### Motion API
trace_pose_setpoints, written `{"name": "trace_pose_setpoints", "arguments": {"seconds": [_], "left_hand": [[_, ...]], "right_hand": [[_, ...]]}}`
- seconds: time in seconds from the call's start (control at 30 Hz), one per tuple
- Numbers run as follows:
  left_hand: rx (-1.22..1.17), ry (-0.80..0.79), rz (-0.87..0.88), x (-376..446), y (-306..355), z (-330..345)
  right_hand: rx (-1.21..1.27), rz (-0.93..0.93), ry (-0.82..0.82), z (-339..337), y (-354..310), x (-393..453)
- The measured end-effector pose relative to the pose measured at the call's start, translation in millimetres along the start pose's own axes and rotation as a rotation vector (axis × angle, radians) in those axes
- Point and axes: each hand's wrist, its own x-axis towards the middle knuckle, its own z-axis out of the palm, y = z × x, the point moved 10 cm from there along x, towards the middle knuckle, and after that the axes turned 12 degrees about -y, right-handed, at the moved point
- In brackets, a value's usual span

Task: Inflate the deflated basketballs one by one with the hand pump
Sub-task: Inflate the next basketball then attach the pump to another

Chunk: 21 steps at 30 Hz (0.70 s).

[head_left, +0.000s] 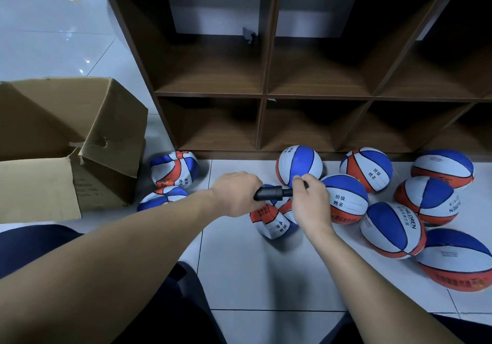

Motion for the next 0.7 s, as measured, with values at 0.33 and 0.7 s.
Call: {"name": "trace_pose_setpoints", "arguments": {"seconds": [0.33,0.7], "left_hand": [[0.062,-0.08,-0.094,-2,-41,5],[0.048,-0.106,-0.048,-3,-18,12]], "right_hand": [[0.141,0.173,0.102,-32,39,5],[0.095,0.115,0.016,14,19,-12]]}}
